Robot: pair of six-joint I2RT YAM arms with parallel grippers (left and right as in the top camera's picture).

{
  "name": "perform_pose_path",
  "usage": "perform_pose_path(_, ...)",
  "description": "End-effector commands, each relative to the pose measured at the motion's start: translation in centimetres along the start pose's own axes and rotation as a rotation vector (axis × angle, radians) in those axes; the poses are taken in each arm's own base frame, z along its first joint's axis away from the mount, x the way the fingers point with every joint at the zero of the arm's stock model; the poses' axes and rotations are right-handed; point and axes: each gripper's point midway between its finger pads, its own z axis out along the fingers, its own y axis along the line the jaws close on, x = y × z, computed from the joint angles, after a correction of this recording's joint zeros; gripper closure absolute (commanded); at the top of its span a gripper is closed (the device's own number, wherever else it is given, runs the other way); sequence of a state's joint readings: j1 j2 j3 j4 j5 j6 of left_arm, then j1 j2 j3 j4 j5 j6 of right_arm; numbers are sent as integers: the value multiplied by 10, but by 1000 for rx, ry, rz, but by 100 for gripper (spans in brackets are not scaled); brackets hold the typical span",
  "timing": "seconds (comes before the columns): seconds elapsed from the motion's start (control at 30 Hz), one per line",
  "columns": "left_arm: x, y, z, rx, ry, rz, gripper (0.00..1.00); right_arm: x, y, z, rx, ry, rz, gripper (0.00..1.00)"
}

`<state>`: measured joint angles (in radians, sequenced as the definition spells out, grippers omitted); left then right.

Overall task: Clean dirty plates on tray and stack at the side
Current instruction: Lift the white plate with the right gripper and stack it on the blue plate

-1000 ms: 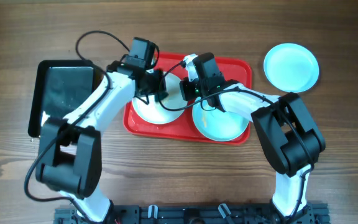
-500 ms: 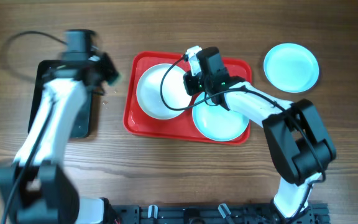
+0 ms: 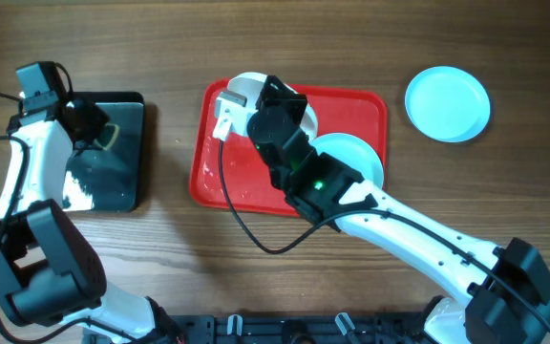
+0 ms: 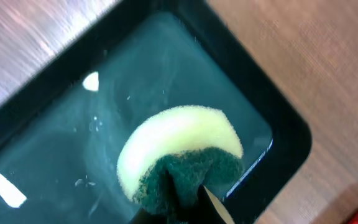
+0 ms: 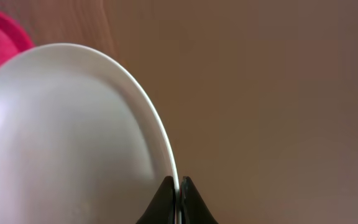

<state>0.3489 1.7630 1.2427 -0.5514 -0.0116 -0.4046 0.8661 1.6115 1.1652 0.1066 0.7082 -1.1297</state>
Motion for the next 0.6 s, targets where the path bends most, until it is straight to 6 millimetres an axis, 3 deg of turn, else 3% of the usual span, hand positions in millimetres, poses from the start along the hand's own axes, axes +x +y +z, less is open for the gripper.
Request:
perform_pose_path(0.0,-6,11,6,-30,-16,-14,96,1,-17,-6,50,27,-43,96)
perform_pose_path(0.17,-3,13,8,-36,-3,-13,96,-5,-29,-7,92,4,-56,96)
perform_pose_path(0.2,-3,13,8,-36,-3,-13,96,-12,-19,-7,47,-40,-51,96)
perform_pose_path(0.23,-3,13,8,-36,-4,-14,96,-22,48,-12,-245,-172,-83,96)
perform_pose_path(0.27,-3,13,8,-36,-3,-14,96,-20,66,-11,-342,-198,-22,96)
perform_pose_path(0.3,-3,13,8,-36,-3,-13,96,-9,43,3,-252,-132,122,96)
perform_pose_path(0.33,-3,13,8,-36,-3,-14,96,12,-3,17,-62,-40,297,96)
perform_pose_path(0.37,-3,13,8,-36,-3,-14,96,53,-62,28,173,47,578,96)
perform_pose_path(0.4,-3,13,8,-36,-2,-14,96,73,-72,34,210,74,651,96)
perform_pose_path(0.43,-1,14,8,-40,6,-13,96,132,-76,48,245,197,787,96)
perform_pose_path(0.47,1,15,8,-45,15,-13,96,187,-63,57,216,321,877,96)
perform_pose_path(0.5,2,15,8,-46,18,-13,96,231,-41,63,119,402,990,96)
perform_pose_path(0.57,2,15,8,-46,17,-13,96,315,-3,63,-103,472,1374,96)
